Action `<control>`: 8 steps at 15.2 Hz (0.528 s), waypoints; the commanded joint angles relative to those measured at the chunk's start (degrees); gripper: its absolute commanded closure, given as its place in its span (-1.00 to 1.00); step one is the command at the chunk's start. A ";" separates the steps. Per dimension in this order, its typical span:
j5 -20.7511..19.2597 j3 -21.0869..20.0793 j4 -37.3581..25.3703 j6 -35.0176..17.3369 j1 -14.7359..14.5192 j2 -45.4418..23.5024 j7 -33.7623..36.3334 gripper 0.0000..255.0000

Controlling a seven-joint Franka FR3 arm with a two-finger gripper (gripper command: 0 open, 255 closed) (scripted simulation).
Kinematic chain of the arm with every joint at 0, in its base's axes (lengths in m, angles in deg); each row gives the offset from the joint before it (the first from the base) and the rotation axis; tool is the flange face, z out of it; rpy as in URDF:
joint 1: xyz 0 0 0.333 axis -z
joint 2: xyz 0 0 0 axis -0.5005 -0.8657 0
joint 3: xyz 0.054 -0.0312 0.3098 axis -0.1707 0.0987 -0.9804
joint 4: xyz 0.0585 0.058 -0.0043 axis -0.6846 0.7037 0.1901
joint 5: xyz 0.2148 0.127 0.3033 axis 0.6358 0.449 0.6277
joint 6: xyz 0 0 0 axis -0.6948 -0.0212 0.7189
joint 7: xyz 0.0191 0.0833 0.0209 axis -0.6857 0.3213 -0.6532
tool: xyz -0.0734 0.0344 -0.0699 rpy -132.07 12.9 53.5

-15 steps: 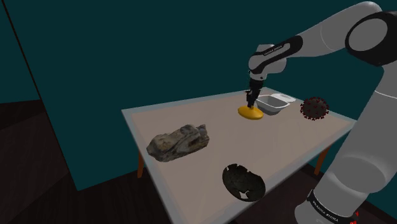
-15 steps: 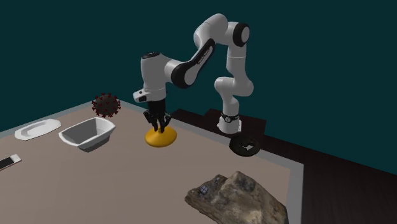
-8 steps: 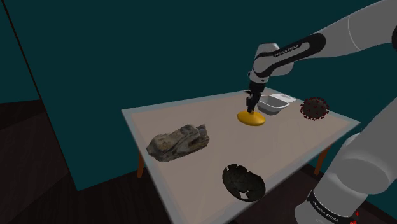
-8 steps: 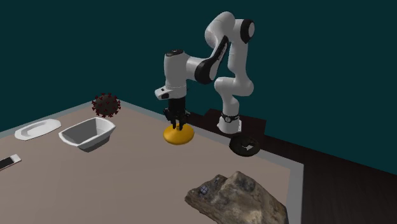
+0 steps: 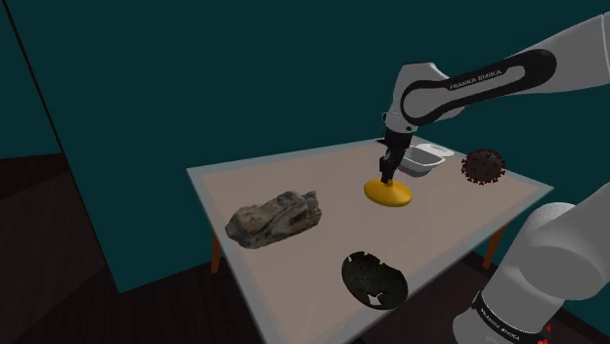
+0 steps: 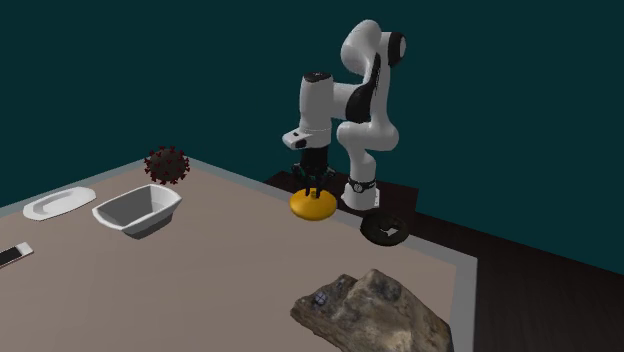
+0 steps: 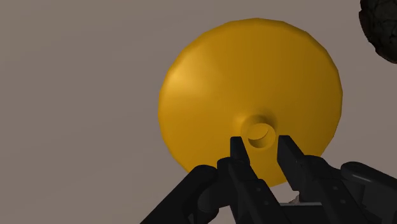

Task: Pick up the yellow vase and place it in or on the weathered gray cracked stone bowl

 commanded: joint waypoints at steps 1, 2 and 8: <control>0.58 -2.09 2.08 1.07 -0.95 2.98 2.72 1.00; 0.97 -3.12 3.14 1.64 -1.44 4.54 3.97 1.00; 4.63 -9.62 8.11 5.50 -5.24 12.98 11.60 1.00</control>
